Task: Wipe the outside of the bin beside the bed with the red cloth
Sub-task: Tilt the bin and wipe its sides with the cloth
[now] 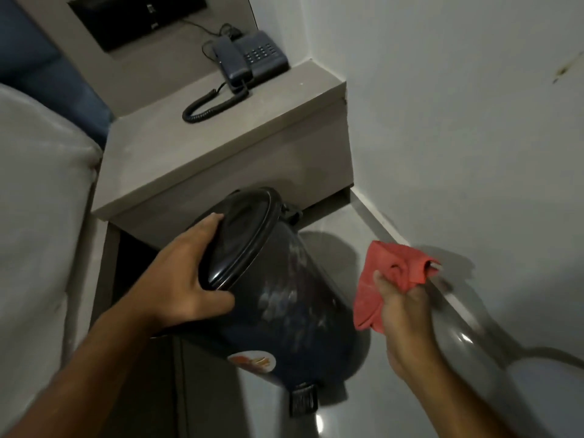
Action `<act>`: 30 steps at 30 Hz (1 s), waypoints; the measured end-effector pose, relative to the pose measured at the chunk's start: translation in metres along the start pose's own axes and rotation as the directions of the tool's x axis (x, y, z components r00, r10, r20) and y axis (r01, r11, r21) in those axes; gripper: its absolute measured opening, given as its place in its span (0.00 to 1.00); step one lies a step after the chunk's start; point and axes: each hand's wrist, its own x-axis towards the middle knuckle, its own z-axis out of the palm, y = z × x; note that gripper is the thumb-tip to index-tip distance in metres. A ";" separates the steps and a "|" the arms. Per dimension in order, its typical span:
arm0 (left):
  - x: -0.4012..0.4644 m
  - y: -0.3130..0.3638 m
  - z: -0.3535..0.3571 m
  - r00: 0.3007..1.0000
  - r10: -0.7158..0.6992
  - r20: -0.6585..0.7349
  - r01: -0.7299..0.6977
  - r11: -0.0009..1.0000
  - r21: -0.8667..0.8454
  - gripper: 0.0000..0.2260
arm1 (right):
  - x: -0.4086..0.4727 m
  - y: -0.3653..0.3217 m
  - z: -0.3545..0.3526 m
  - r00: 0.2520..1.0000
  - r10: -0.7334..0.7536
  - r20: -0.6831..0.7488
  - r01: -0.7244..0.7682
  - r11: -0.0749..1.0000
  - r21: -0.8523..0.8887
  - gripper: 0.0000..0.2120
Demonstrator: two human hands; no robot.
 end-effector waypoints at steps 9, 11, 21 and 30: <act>-0.016 -0.044 -0.007 0.996 0.091 -0.006 -0.090 0.985 -0.146 0.50 | 0.003 0.081 0.010 0.976 0.164 0.147 -0.095 0.915 -0.392 0.09; -0.016 -0.046 -0.007 0.996 0.089 0.004 -0.087 0.981 -0.173 0.51 | 0.009 0.088 0.016 0.968 0.222 0.118 -0.158 0.903 -0.400 0.06; -0.005 -0.024 0.001 1.000 0.022 -0.015 -0.025 0.971 -0.239 0.52 | -0.046 0.029 0.103 0.783 -0.422 0.458 0.528 0.839 -0.129 0.24; 0.016 0.014 -0.001 0.993 -0.120 -0.020 0.117 0.988 -0.102 0.53 | -0.009 0.060 0.056 0.962 -0.049 0.268 0.106 0.974 -0.202 0.14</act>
